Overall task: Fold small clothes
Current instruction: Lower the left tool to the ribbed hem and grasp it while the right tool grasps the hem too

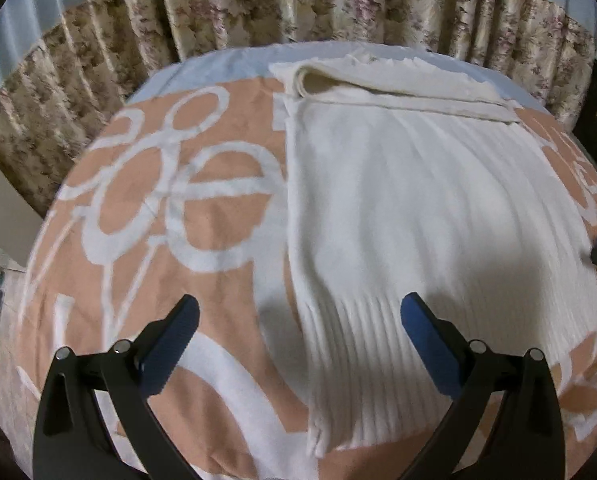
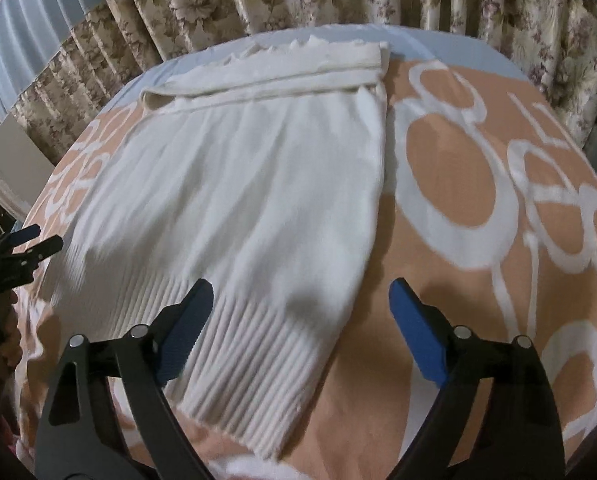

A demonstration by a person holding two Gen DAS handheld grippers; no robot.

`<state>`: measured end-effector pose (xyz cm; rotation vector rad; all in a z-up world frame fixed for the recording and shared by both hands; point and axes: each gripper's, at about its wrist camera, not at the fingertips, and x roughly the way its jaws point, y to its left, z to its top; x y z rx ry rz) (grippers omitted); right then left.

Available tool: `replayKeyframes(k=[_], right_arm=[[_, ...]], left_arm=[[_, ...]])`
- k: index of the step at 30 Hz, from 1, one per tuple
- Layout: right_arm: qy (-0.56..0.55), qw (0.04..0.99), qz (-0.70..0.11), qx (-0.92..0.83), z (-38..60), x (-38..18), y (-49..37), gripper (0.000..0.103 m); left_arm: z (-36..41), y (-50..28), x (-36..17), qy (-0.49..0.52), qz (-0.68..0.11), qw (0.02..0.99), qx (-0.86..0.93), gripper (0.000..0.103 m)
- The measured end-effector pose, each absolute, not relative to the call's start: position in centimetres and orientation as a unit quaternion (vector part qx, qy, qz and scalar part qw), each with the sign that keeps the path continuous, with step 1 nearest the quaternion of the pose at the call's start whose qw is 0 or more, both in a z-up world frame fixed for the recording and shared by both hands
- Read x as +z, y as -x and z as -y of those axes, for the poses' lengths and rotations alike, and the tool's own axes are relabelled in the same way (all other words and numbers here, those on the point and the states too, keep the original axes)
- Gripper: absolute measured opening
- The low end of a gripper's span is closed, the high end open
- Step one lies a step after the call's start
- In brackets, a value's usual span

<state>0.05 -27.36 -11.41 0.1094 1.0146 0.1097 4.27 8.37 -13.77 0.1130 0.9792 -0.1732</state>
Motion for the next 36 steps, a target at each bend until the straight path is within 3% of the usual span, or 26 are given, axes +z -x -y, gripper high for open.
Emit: replayKeyframes(k=[9,13,14,15,17,19,22,27,31,36], right_arm=[[-0.032,0.876,-0.479,0.044,27.2,-11.4,0.2,0.092],[-0.029,0.875,-0.481,0.047,27.1,-11.6,-0.1,0.092],[-0.03,0.874,-0.482,0.049,27.1,-11.7,-0.2,0.092],[-0.03,0.873,-0.484,0.051,27.0,-11.8,-0.2,0.092],[-0.025,0.872,-0.487,0.054,26.7,-12.0,-0.3,0.092],[-0.023,0.871,-0.487,0.055,26.5,-12.0,-0.3,0.092],[-0.023,0.871,-0.488,0.054,26.6,-11.9,-0.2,0.092],[-0.031,0.871,-0.487,0.054,26.9,-11.9,-0.2,0.092],[-0.034,0.869,-0.491,0.057,27.3,-12.0,-0.1,0.093],[-0.037,0.863,-0.499,0.073,27.4,-12.2,0.5,0.093]], left_arm=[[-8.7,-2.6,-15.1,0.014,-0.519,0.842,-0.147,0.101],[-7.5,-1.9,-14.8,-0.009,-0.521,0.839,-0.155,0.1],[-7.3,-2.0,-15.0,-0.016,-0.523,0.838,-0.155,0.095],[-6.8,-2.1,-15.3,-0.029,-0.529,0.833,-0.157,0.083],[-6.4,-2.0,-15.6,-0.049,-0.53,0.832,-0.153,0.077],[-6.2,-1.9,-15.3,-0.051,-0.528,0.832,-0.165,0.052],[-6.0,-1.9,-15.1,-0.053,-0.535,0.824,-0.18,0.038],[-6.3,-2.0,-15.0,-0.042,-0.547,0.815,-0.185,0.034],[-6.8,-2.0,-14.6,-0.015,-0.548,0.814,-0.191,0.017],[-5.7,-1.8,-14.2,-0.043,-0.543,0.816,-0.193,0.015]])
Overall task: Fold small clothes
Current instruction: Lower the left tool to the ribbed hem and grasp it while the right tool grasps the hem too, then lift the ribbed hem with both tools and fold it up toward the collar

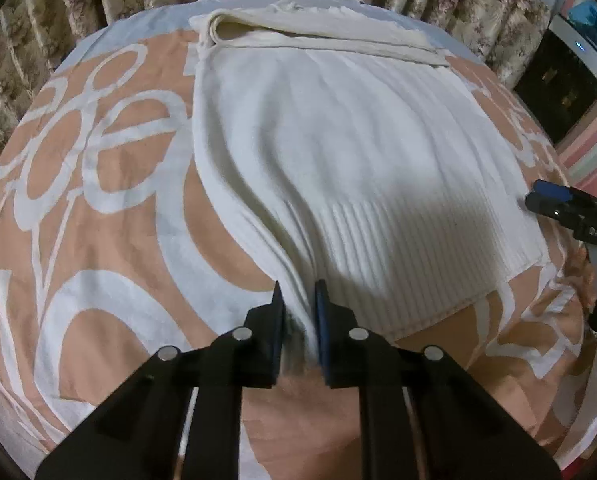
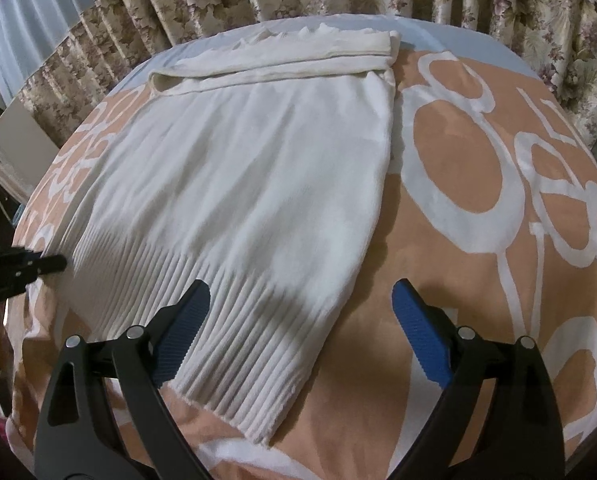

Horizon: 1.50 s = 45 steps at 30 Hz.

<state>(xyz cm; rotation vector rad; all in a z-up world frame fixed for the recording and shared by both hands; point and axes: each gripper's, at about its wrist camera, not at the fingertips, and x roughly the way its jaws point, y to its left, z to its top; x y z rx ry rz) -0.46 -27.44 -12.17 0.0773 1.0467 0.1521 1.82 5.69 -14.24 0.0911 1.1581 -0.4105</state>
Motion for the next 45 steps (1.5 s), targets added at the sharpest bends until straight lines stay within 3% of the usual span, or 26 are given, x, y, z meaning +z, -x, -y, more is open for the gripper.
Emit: replayKeyframes(k=[9,19,22,24,27,45], right_arm=[[-0.038,0.836,-0.531,0.137,27.9,-12.6,2.3,0.091],[0.007,0.823,-0.54,0.176,25.7,-13.2,2.9,0.065],[0.032,0.826,-0.535,0.176,25.1,-13.3,2.9,0.047],[0.037,0.829,-0.533,0.167,25.1,-13.3,2.8,0.028],[0.028,0.835,-0.528,0.15,25.3,-13.2,2.5,0.014],[0.038,0.894,-0.442,0.059,24.6,-9.7,-0.8,0.01]], left_arm=[[-5.4,-2.6,-14.5,-0.037,-0.54,0.82,-0.187,0.014],[-5.2,-2.6,-14.6,-0.051,-0.536,0.822,-0.183,0.014],[-5.0,-2.6,-14.6,-0.056,-0.535,0.824,-0.18,0.014],[-4.7,-2.6,-14.6,-0.061,-0.533,0.825,-0.177,0.014],[-4.3,-2.5,-14.5,-0.068,-0.531,0.827,-0.174,0.014],[-2.2,-5.5,-11.9,-0.076,-0.459,0.868,-0.173,0.014]])
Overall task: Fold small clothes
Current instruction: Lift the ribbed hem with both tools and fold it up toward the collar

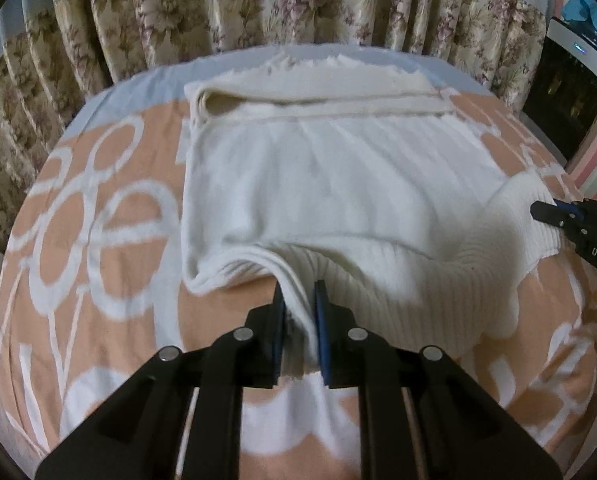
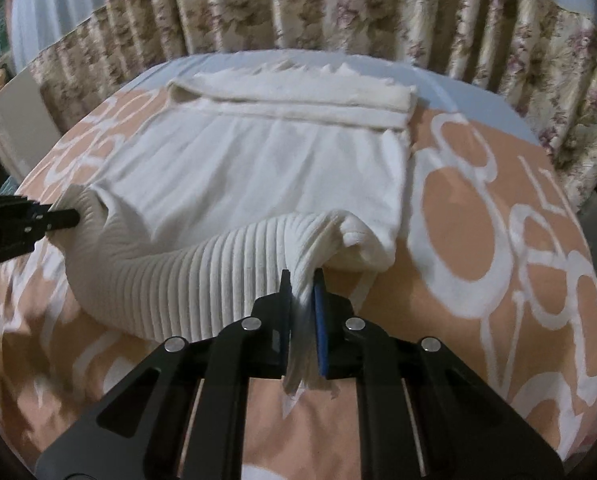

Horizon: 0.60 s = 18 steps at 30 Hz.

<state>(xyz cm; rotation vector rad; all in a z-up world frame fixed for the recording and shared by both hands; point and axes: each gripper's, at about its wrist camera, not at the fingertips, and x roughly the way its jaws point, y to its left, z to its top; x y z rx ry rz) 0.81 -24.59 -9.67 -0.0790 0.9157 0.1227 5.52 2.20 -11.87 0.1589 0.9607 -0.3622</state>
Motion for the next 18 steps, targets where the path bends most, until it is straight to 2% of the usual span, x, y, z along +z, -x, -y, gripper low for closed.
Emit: replayKeyframes(k=[18], right_arm=[[0.027,0.924,-0.381,-0.009,25.2,-4.2,-6.6,0.01]], left_arm=[[-2.5,-12.6,-6.3,-0.073,-0.382,0.911,-0.136,0.014]])
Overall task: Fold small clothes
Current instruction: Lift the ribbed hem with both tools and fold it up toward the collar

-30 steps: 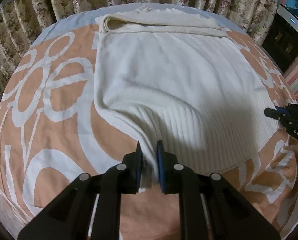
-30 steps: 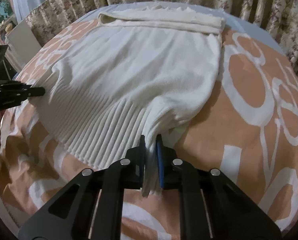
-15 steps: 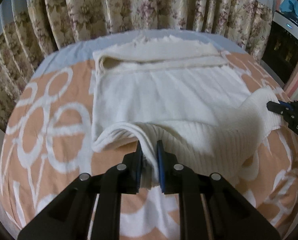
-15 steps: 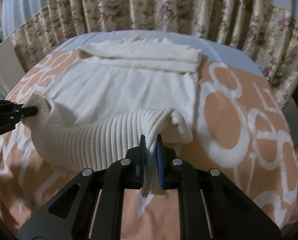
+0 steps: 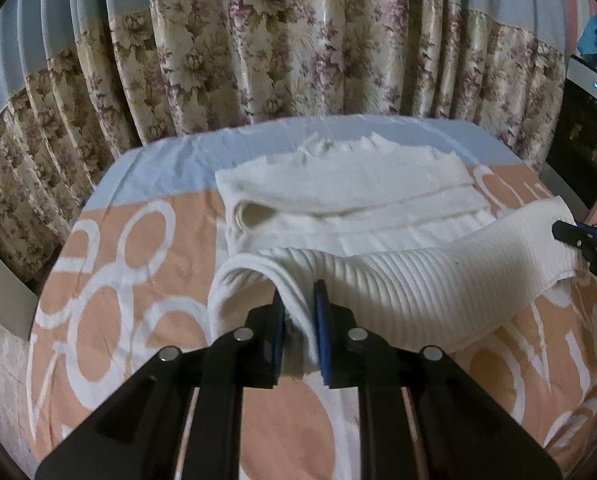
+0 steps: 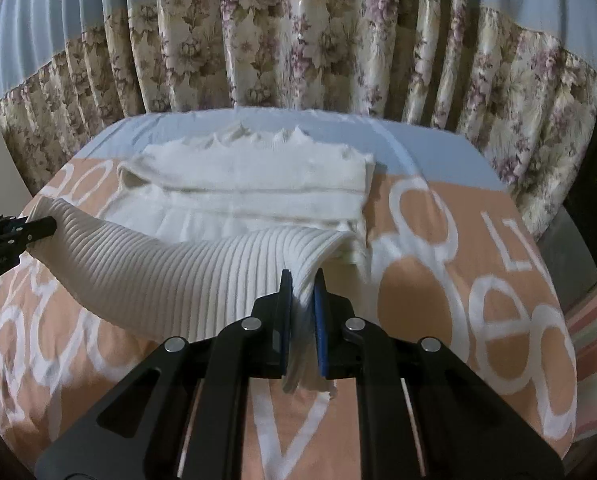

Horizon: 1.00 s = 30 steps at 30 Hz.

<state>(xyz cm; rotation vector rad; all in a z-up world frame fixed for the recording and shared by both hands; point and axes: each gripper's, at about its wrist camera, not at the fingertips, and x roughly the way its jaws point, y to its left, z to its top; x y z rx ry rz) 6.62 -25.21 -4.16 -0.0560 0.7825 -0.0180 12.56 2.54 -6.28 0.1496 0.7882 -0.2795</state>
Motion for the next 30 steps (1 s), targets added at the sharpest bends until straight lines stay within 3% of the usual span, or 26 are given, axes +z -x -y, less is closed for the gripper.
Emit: replayKeyframes(k=[14,30], right_arm=[[0.022,0.939,-0.343,-0.027,26.2,-0.6,-13.8,0.01],[-0.011,0.934,-0.357,-0.036,28.2,-3.0,-20.8,0.01]], left_arm=[[-1.4,-20.6,-3.1,-0.095,-0.331,0.929,-0.136,0.014],[0.1,-27.7,-6.3,-0.104,-0.363,0.916,-0.137,0.014]])
